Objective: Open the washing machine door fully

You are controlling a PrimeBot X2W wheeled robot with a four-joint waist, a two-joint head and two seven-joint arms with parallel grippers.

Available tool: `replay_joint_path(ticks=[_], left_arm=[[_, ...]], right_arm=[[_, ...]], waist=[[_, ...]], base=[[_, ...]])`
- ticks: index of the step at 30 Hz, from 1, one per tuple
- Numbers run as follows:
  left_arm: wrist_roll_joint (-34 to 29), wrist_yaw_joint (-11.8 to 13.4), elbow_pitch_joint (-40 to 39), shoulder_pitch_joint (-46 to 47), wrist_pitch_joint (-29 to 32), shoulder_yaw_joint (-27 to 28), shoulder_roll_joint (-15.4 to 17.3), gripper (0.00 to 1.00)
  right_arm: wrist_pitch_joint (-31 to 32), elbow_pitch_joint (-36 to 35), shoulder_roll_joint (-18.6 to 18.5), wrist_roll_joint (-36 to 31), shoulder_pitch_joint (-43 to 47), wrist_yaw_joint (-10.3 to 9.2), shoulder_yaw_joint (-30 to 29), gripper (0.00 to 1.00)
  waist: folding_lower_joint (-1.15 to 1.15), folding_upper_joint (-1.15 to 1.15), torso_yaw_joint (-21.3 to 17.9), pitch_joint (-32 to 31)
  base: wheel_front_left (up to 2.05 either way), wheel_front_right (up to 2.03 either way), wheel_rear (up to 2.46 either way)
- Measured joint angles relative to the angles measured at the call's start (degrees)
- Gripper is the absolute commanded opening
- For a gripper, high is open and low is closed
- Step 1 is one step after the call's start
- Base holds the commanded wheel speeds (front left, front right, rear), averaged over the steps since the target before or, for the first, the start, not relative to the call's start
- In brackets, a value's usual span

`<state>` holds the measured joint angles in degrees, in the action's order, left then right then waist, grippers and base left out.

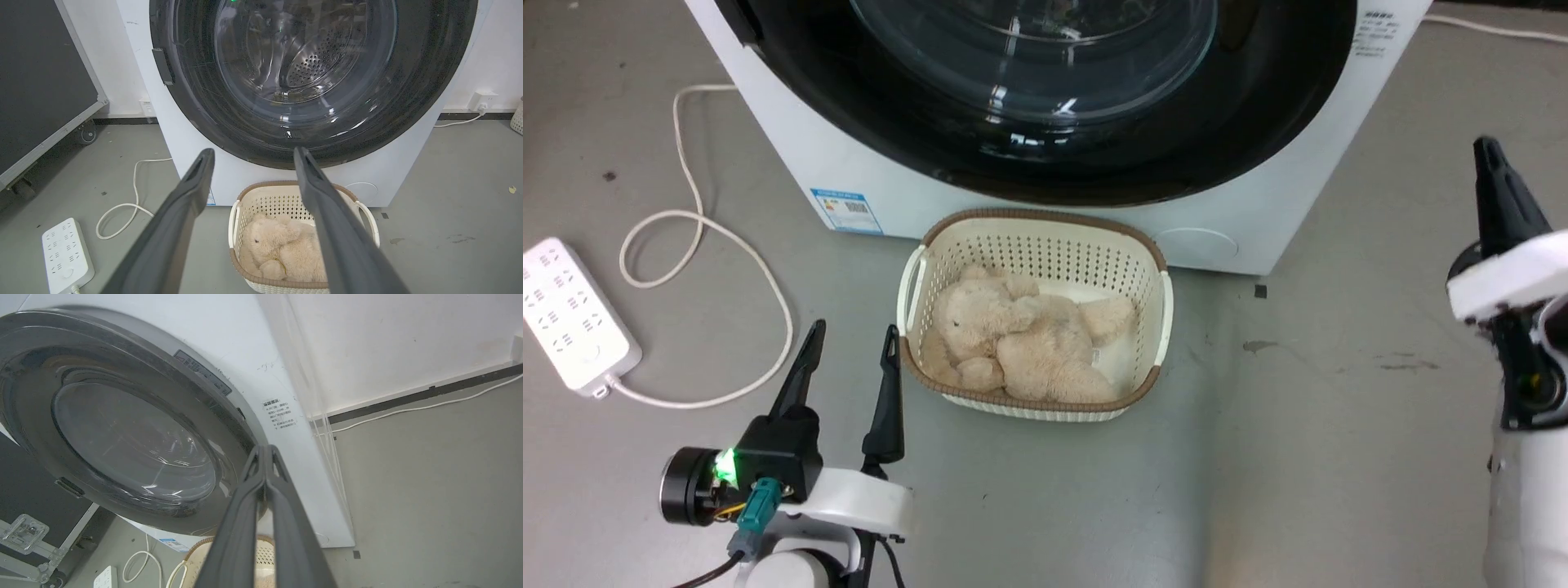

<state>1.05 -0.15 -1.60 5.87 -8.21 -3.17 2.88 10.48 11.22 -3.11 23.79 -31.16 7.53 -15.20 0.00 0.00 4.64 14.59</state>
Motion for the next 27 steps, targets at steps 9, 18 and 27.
replay_joint_path(ticks=[9, 18, 27], left_arm=[[0.09, 0.0, -0.51, 1.02, -1.14, -0.56, 0.0, 1.0], [0.67, 0.05, -1.16, 2.37, -2.25, -1.26, -0.01, 1.0], [1.14, 0.24, -1.66, 3.47, -3.25, -1.93, -0.01, 1.0]], right_arm=[[2.64, 5.94, 0.04, 5.69, -7.66, -0.01, -2.41, 0.0], [11.67, 12.88, 0.04, 11.59, -17.94, -0.01, -7.58, 0.0], [21.58, 18.85, -0.97, 12.15, -28.17, -0.01, -13.43, 0.0]], waist=[[0.0, 0.0, 0.96, 2.77], [0.0, 0.0, 2.38, 5.52], [0.0, 0.0, 4.03, 8.29]], base=[[0.0, 0.0, 0.0], [0.0, 0.0, 0.0], [0.0, 0.0, 0.0]])
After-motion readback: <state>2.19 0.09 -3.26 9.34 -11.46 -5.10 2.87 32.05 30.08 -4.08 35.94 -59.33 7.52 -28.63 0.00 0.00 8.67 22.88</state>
